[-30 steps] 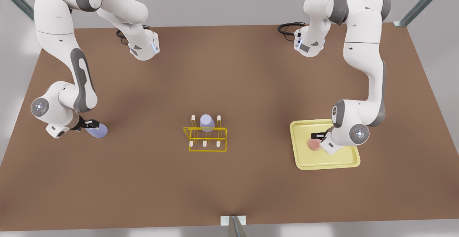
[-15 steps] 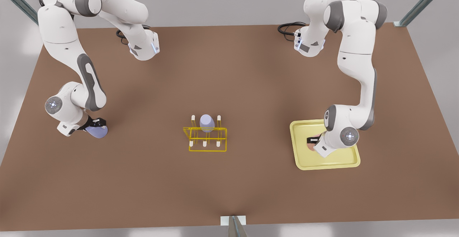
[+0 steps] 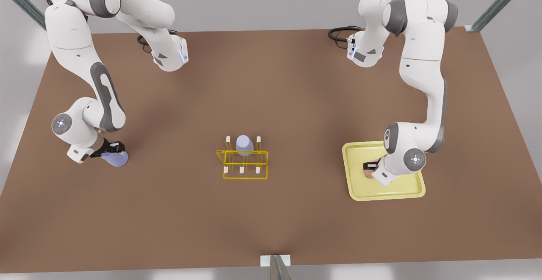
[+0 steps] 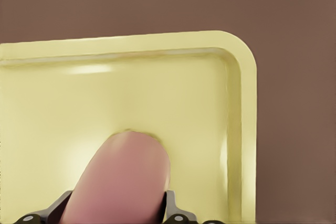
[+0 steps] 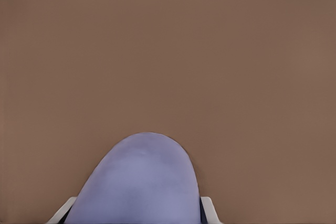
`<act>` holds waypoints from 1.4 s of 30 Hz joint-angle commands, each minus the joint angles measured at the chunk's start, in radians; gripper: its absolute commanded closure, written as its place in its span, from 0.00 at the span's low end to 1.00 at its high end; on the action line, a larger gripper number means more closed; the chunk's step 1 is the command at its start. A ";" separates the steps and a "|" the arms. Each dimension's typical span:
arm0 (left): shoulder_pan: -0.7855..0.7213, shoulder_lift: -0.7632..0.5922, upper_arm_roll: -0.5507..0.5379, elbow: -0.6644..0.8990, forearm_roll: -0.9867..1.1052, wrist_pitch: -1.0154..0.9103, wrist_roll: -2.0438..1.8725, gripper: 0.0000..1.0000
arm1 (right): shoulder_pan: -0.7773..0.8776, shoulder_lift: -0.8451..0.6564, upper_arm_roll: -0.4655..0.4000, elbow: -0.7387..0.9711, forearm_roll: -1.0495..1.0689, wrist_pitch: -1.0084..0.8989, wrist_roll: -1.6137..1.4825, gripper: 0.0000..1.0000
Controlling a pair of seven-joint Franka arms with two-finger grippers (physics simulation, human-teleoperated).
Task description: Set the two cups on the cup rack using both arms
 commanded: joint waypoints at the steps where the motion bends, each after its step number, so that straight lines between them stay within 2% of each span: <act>1: -0.001 -0.005 -0.002 0.010 0.000 -0.067 -0.018 0.14 | 0.000 -0.005 0.013 0.009 0.021 -0.067 -0.039 0.25; 5: -0.006 -0.005 -0.081 0.180 0.000 -0.283 -0.231 0.14 | 0.008 -0.015 0.116 0.087 0.118 -0.217 -0.040 0.25; 8: -0.012 0.014 -0.214 0.268 0.003 -0.285 -0.463 0.14 | 0.019 -0.033 0.204 0.133 0.171 -0.251 -0.027 0.25; 11: -0.018 0.100 -0.352 0.406 0.005 -0.276 -0.702 0.14 | 0.114 -0.036 0.207 0.221 0.239 -0.354 0.177 0.25; 15: -0.078 0.219 -0.389 0.611 -0.037 -0.162 -0.807 0.14 | 0.257 -0.022 0.207 0.320 0.244 -0.343 0.448 0.25; 19: -0.081 0.265 -0.430 0.613 -0.095 0.094 -0.805 0.14 | 0.338 0.019 0.208 0.437 0.247 -0.342 0.686 0.25; 20: -0.081 0.265 -0.450 0.611 -0.098 0.110 -0.807 0.13 | 0.344 0.022 0.208 0.469 0.247 -0.352 0.738 0.25; 28: -0.176 0.287 -0.450 0.619 -0.138 0.091 -0.805 0.13 | 0.401 0.156 0.210 0.659 0.303 -0.355 1.028 0.26; 37: -0.231 0.308 -0.443 0.624 -0.132 0.125 -0.805 0.13 | 0.450 0.174 0.208 0.646 0.311 -0.369 1.045 0.26; 38: -0.233 0.308 -0.443 0.624 -0.132 0.125 -0.804 0.04 | 0.450 0.177 0.208 0.639 0.311 -0.371 1.042 0.26; 39: -0.231 0.310 -0.443 0.622 -0.132 0.125 -0.802 0.00 | 0.450 0.179 0.208 0.626 0.311 -0.371 1.037 0.26; 42: -0.231 0.307 -0.430 0.622 -0.130 0.123 -0.802 0.00 | 0.465 0.185 0.210 0.623 0.311 -0.371 1.039 0.26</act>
